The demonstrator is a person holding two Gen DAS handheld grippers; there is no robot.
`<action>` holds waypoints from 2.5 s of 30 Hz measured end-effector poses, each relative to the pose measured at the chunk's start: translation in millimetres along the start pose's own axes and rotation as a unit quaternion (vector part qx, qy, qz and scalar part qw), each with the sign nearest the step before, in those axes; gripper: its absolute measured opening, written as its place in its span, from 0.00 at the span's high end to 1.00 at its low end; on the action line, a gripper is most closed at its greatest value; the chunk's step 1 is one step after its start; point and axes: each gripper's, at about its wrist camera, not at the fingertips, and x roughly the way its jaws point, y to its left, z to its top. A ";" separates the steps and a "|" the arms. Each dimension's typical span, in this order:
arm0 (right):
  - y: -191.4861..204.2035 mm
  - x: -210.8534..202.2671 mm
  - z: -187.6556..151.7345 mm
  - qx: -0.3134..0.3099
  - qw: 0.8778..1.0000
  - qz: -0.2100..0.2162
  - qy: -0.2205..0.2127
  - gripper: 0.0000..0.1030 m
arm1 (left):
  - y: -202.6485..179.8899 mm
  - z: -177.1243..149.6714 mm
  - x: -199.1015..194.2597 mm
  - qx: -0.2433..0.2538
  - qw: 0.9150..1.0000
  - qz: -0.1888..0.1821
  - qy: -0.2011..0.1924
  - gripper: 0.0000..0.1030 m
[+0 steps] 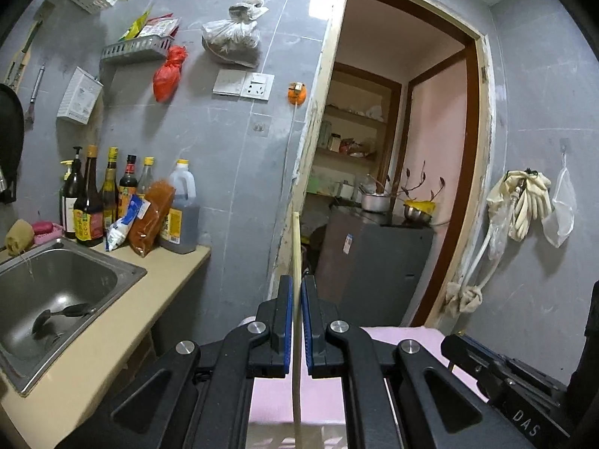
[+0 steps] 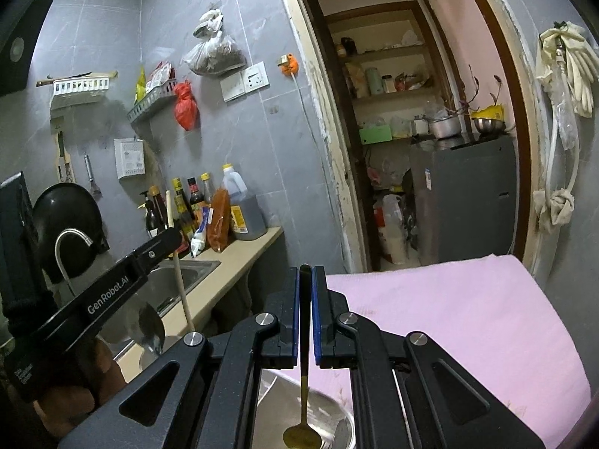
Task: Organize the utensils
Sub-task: 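Lift both utensils over the white caddy and release them inside, then move both open tools back to the remaining utensils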
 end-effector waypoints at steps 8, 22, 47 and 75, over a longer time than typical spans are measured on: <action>-2.2 -10.7 -5.3 -0.005 1.000 0.008 0.016 0.94 | 6.0 0.4 -13.8 0.012 0.999 -0.010 0.028 0.94; -24.0 -81.2 12.5 -0.003 0.998 -0.053 -0.014 0.22 | 8.3 12.8 -53.8 -0.009 0.999 -0.010 0.050 0.09; -137.9 -198.2 -4.1 -0.047 0.984 -0.173 0.015 0.01 | -128.7 -78.1 -121.6 0.088 0.990 -0.009 0.110 0.00; -225.7 -76.3 -102.5 0.036 0.975 -0.035 0.216 0.33 | -156.3 -167.2 -37.4 0.047 0.949 -0.082 0.302 0.46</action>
